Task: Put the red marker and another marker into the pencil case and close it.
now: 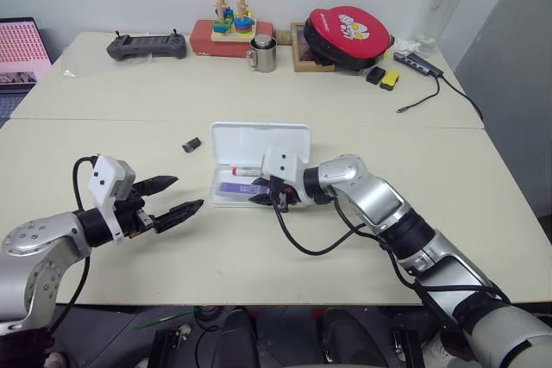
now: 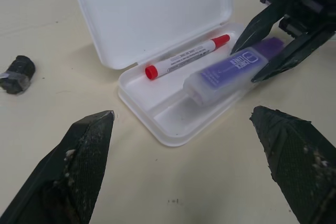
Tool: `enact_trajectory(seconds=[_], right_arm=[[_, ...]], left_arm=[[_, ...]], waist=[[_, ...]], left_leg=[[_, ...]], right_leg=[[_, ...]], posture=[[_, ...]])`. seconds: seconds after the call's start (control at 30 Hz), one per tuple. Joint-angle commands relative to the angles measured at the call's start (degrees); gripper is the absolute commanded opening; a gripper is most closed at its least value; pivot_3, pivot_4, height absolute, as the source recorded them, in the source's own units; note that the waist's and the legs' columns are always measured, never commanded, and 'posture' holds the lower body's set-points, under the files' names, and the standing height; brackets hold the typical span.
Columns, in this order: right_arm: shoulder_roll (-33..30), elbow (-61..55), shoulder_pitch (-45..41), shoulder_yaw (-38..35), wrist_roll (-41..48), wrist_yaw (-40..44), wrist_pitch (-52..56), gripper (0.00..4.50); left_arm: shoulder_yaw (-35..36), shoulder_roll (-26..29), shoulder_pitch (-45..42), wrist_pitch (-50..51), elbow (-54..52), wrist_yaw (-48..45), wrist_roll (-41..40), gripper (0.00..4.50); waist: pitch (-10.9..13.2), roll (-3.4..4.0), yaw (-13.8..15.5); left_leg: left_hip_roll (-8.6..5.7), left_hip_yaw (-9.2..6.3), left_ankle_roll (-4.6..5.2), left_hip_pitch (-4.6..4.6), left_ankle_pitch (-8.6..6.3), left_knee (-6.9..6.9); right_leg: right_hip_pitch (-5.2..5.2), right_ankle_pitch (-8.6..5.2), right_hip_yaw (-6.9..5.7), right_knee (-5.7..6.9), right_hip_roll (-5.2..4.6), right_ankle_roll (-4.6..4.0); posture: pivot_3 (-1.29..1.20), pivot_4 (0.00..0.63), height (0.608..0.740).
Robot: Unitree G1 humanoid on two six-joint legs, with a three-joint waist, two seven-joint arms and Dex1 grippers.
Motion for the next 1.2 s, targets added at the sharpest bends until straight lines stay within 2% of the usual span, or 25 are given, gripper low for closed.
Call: enact_trajectory(seconds=[0.03,0.33,0.4,0.73,0.8,0.93,1.03,1.2], right_arm=[[1.78,3.95,-2.22,-0.19,-1.97,0.96,-4.14,1.11],[3.38,7.55,-2.99,-1.64,-3.52,2.43,-6.96,1.11],[3.92,7.74,-3.05,-2.14,-3.46,2.42,-7.04,1.81],[5.06,6.97,-4.74,-7.01,-1.96,2.81,-6.24,4.04],[5.45,2.54,-4.00,-11.01,2.18,3.36,-4.57,4.46],[6.17,-4.79,-2.91,-17.57,6.93,-0.88,-0.85,4.46],[6.17,-8.93,-1.93,-19.74,7.95,-3.78,1.69,4.46],[4.69,-19.52,2.53,-23.08,8.97,-10.20,7.80,4.46]], left_arm=[[3.51,0.55,2.01,0.41,-4.58,1.12,-1.42,4.50],[3.20,0.26,1.63,1.23,-6.20,3.41,-2.46,4.50],[3.03,0.29,1.44,1.23,-6.14,3.70,-2.55,4.50],[2.03,-1.18,-2.76,-0.18,-3.48,6.56,-1.49,4.50],[0.64,-1.73,-6.84,-1.28,1.24,10.14,1.93,4.50],[-5.87,-3.07,-16.21,-5.01,14.29,14.22,9.96,4.50],[-9.15,-4.27,-22.07,-8.14,22.87,15.56,14.11,4.50],[-15.29,-8.56,-38.86,-15.62,47.15,15.96,20.94,4.50]], waist=[[-0.01,-0.02,0.06],[-0.01,-0.02,0.29],[-0.01,-0.02,0.29],[-0.01,-0.02,0.33],[-0.01,-0.02,0.48],[-0.01,-0.01,0.71],[-0.05,-0.08,0.92],[-0.06,-0.10,1.82]], left_leg=[[0.03,0.00,0.00,0.00,0.00,-0.02],[0.04,-0.03,0.00,0.00,0.00,-0.05],[0.04,-0.03,0.00,0.00,0.00,-0.04],[0.04,-0.03,0.00,-0.01,0.00,-0.04],[0.02,-0.04,0.00,0.00,0.00,-0.03],[0.02,-0.09,0.00,-0.02,0.00,-0.01],[0.00,-0.10,0.00,-0.02,0.01,0.02],[0.00,-0.24,-0.01,-0.21,0.02,0.08]], right_leg=[[-0.01,0.00,-0.01,0.00,0.02,-0.02],[-0.04,-0.03,-0.02,0.04,0.06,-0.07],[-0.04,-0.03,-0.02,0.04,0.06,-0.07],[-0.02,-0.03,-0.03,0.05,0.06,-0.07],[-0.01,-0.03,-0.04,0.05,0.06,-0.06],[0.00,-0.02,-0.05,0.11,0.09,-0.04],[0.02,0.00,-0.08,0.10,0.08,-0.02],[-0.05,0.03,-0.24,0.10,0.12,0.00]], posture=[[0.00,0.150,0.740],[0.00,0.150,0.740],[0.00,0.150,0.740],[0.00,0.150,0.740],[0.00,0.150,0.740],[0.00,0.150,0.740],[0.00,0.150,0.740],[0.00,0.150,0.740]])
